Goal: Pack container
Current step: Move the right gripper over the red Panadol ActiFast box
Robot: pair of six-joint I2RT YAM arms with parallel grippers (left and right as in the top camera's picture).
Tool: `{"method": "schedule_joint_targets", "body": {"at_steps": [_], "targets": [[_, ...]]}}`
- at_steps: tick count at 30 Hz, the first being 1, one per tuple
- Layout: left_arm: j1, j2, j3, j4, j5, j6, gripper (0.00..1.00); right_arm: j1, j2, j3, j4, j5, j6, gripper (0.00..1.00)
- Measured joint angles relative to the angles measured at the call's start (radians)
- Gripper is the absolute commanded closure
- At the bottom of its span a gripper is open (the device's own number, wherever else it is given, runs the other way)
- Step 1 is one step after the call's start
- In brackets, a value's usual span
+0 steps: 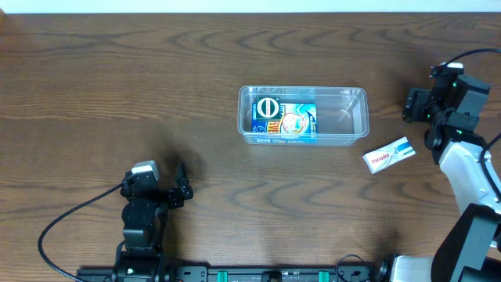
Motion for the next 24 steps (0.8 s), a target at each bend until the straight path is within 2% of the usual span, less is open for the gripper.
{"method": "schedule_joint_targets", "body": {"at_steps": [3, 11, 15, 24], "targets": [[0.000, 0.000, 0.000, 0.000, 0.000, 0.000, 0.02, -0.022, 0.000, 0.000, 0.004, -0.007, 0.001, 0.21], [0.000, 0.000, 0.000, 0.000, 0.000, 0.000, 0.02, -0.072, 0.000, 0.000, 0.020, -0.105, 0.000, 0.20], [0.000, 0.000, 0.000, 0.000, 0.000, 0.000, 0.02, -0.073, 0.003, 0.000, 0.033, -0.137, -0.003, 0.14], [0.000, 0.000, 0.000, 0.000, 0.000, 0.000, 0.02, -0.073, 0.073, 0.000, 0.075, -0.150, -0.007, 0.15]]}}
